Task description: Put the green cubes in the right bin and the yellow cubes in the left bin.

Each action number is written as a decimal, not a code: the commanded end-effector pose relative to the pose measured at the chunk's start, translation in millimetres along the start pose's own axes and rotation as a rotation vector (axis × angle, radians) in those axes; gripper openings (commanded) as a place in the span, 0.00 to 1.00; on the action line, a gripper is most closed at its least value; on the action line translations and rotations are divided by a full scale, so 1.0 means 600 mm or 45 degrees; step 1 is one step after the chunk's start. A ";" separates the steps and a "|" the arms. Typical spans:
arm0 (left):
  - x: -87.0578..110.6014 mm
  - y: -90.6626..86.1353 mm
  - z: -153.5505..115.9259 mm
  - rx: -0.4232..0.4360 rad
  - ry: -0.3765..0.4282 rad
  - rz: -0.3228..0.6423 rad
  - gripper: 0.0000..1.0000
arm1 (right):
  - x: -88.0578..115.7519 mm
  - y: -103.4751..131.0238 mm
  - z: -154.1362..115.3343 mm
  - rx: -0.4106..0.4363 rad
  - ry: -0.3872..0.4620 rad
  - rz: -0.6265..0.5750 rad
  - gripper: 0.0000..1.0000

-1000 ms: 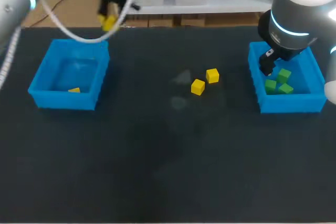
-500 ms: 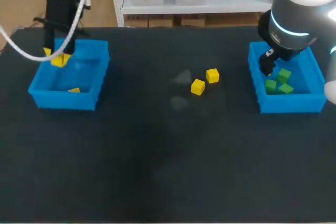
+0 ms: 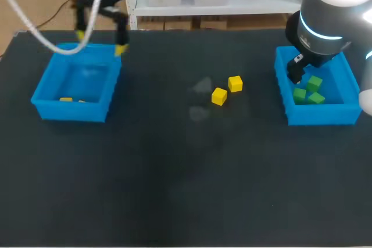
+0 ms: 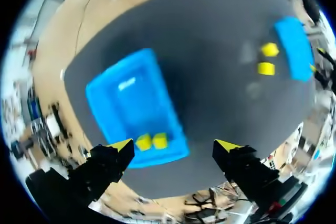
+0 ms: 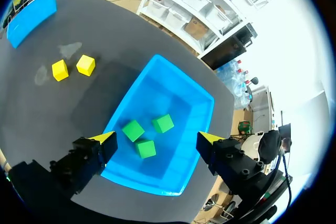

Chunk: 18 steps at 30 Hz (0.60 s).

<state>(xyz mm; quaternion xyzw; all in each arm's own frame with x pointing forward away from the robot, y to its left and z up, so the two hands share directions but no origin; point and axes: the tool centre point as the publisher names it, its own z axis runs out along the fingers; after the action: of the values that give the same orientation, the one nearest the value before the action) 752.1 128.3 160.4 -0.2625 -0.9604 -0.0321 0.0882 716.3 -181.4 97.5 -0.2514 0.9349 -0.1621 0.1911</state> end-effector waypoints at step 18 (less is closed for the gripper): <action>-0.068 -0.290 0.012 0.262 -0.461 0.516 1.00 | 0.002 0.001 0.000 0.003 -0.005 0.002 1.00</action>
<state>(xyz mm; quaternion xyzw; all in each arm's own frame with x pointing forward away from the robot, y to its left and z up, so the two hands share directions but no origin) 692.5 -47.2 150.1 -0.4574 -0.8864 0.0602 0.0381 716.3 -181.4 97.5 -0.2514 0.9349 -0.1621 0.1911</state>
